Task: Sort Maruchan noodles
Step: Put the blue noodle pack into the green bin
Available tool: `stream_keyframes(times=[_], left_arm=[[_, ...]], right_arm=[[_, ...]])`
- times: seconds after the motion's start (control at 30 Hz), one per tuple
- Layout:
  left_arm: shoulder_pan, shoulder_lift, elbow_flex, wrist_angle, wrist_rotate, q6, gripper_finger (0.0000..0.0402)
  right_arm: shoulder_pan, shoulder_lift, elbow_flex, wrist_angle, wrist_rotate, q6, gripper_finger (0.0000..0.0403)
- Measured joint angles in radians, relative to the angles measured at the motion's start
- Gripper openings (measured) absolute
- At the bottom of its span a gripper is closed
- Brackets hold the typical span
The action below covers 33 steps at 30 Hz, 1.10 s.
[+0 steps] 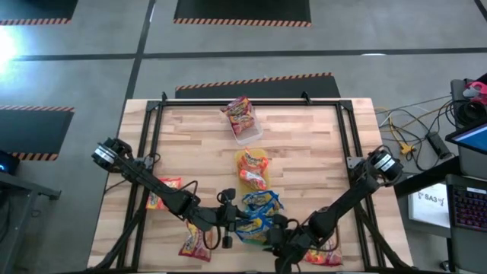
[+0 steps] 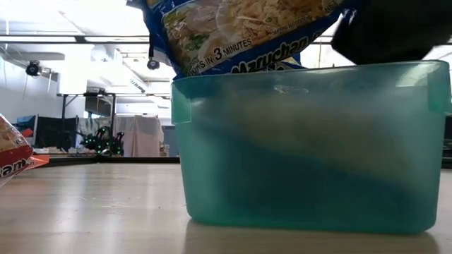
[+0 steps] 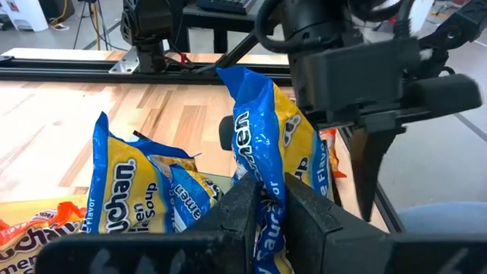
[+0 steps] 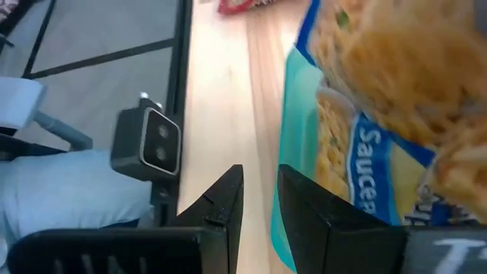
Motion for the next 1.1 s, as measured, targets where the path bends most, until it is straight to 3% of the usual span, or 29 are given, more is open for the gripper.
stream_keyframes(times=[0.53,0.83,1.1], left_arm=[[-0.004,0.013,0.000,-0.002,0.001,-0.008,0.0037],[-0.004,0.013,0.000,-0.002,0.001,-0.008,0.0037],[-0.004,0.013,0.000,-0.002,0.001,-0.008,0.0037]], right_arm=[[-0.005,0.001,0.007,-0.041,0.053,-0.006,0.0070],[-0.005,0.002,0.006,-0.047,0.052,-0.006,0.0013],[-0.012,0.049,0.006,-0.054,0.052,0.016,0.0008]])
